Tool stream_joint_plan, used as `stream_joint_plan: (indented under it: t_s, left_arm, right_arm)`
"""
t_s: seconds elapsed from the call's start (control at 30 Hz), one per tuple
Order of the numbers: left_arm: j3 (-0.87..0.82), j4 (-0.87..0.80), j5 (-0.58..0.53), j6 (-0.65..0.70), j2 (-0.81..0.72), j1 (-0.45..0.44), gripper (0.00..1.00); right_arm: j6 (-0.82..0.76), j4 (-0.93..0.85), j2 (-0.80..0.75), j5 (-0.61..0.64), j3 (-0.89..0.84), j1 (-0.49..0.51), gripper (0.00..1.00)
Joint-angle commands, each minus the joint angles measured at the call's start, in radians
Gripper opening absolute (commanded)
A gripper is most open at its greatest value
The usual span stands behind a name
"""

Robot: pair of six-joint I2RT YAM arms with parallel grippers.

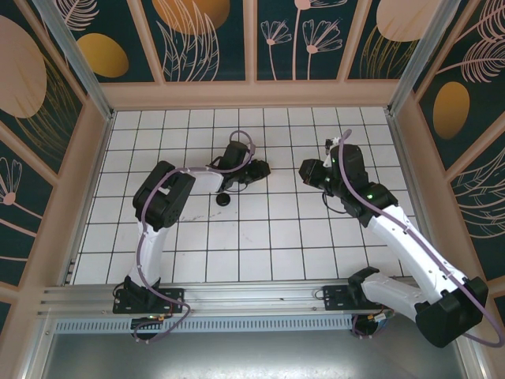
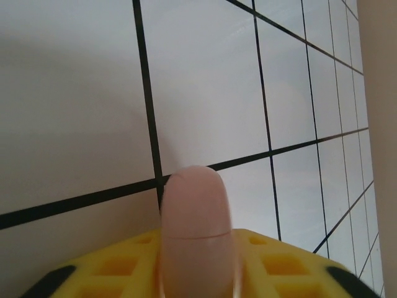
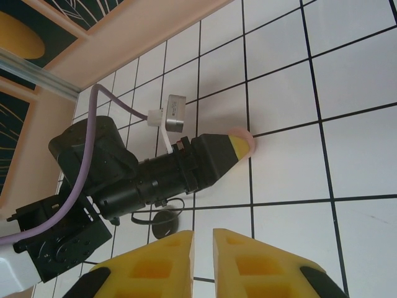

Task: Insert the wireless bluetooth earbuds into the charging case

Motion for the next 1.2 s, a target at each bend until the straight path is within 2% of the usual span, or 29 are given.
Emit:
stream_joint_plan:
  t_s: [0.0, 0.17, 0.2, 0.23, 0.3, 0.37, 0.43, 0.57, 0.6, 0.77, 0.87, 0.97, 1.07, 1.17]
  left_arm:
    - [0.016, -0.049, -0.010, -0.011, 0.009, 0.008, 0.41]
    - [0.001, -0.090, -0.043, -0.003, -0.028, 0.015, 0.68]
    - [-0.003, -0.100, -0.050, 0.005, -0.041, 0.017, 0.80]
    - [-0.004, -0.111, -0.053, 0.011, -0.055, 0.021, 0.98]
    - [-0.001, -0.150, -0.067, 0.036, -0.095, 0.027, 0.99]
    - [0.005, -0.187, -0.083, 0.066, -0.144, 0.032, 0.99]
    - [0.016, -0.231, -0.102, 0.098, -0.200, 0.037, 0.99]
    - [0.046, -0.307, -0.142, 0.177, -0.329, 0.039, 0.99]
    - [0.051, -0.318, -0.158, 0.200, -0.368, 0.039, 0.99]
    - [0.018, -0.310, -0.283, 0.337, -0.580, 0.039, 0.99]
    - [-0.094, -0.216, -0.411, 0.448, -0.730, 0.039, 0.99]
    - [-0.279, -0.038, -0.534, 0.592, -0.892, 0.039, 0.99]
    - [-0.454, 0.088, -0.640, 0.726, -1.026, 0.040, 0.99]
    - [-0.584, 0.140, -0.732, 0.809, -1.121, 0.050, 0.99]
  right_arm:
    - [0.014, 0.002, -0.030, 0.019, 0.006, -0.009, 0.17]
    - [0.007, -0.015, -0.038, 0.020, 0.025, -0.013, 0.21]
    - [0.004, -0.020, -0.038, 0.020, 0.030, -0.015, 0.23]
    - [0.002, -0.024, -0.039, 0.019, 0.034, -0.017, 0.24]
    - [-0.003, -0.034, -0.042, 0.020, 0.046, -0.019, 0.28]
    - [-0.009, -0.044, -0.044, 0.024, 0.056, -0.026, 0.37]
    - [-0.016, -0.056, -0.048, 0.040, 0.063, -0.033, 0.52]
    - [-0.031, -0.081, -0.065, 0.089, 0.074, -0.056, 0.95]
    - [-0.036, -0.091, -0.064, 0.124, 0.080, -0.061, 0.99]
    - [-0.069, -0.089, -0.057, 0.324, 0.080, -0.074, 0.99]
    - [-0.089, -0.050, -0.047, 0.492, 0.048, -0.085, 0.99]
    - [-0.130, 0.075, -0.046, 0.669, -0.036, -0.089, 0.99]
    - [-0.216, 0.251, -0.040, 0.794, -0.135, -0.102, 0.99]
    - [-0.294, 0.377, -0.013, 0.830, -0.210, -0.143, 0.99]
